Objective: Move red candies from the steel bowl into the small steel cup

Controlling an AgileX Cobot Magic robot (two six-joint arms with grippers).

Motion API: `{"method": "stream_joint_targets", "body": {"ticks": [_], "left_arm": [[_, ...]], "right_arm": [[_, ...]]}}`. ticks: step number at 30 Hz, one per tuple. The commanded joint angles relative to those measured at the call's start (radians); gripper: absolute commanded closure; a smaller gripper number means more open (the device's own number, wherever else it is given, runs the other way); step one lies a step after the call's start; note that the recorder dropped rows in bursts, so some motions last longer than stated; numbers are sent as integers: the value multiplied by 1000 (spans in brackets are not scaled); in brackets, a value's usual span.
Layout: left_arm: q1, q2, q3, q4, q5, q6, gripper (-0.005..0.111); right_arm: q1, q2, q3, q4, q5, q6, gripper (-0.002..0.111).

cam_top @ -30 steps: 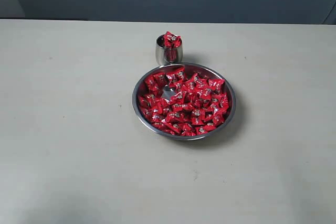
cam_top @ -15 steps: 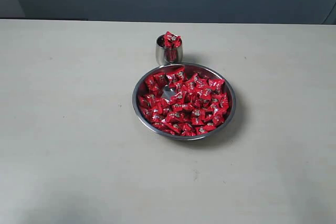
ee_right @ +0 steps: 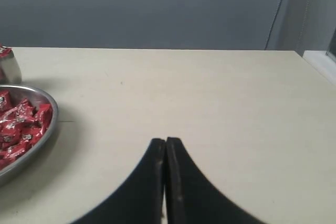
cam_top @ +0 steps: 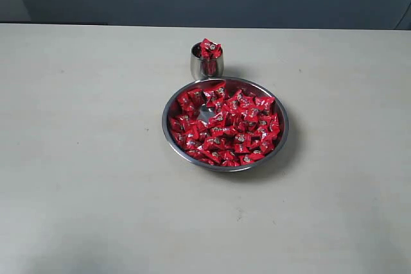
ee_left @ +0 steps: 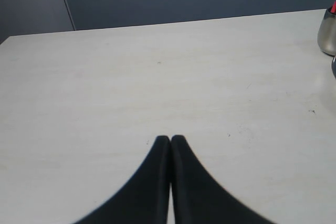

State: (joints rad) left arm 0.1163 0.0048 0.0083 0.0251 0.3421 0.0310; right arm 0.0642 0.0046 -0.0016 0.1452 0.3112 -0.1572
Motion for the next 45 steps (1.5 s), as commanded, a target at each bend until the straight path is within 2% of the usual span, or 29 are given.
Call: {"method": "stream_joint_targets", "body": {"ticks": [1, 45], "left_arm": [[-8, -5, -8, 2, -5, -2, 106], [-8, -5, -8, 2, -5, -2, 106]], "right_arm": [[-6, -5, 2, -7, -7, 0, 108], [-6, -5, 2, 20, -5, 0, 108]]}}
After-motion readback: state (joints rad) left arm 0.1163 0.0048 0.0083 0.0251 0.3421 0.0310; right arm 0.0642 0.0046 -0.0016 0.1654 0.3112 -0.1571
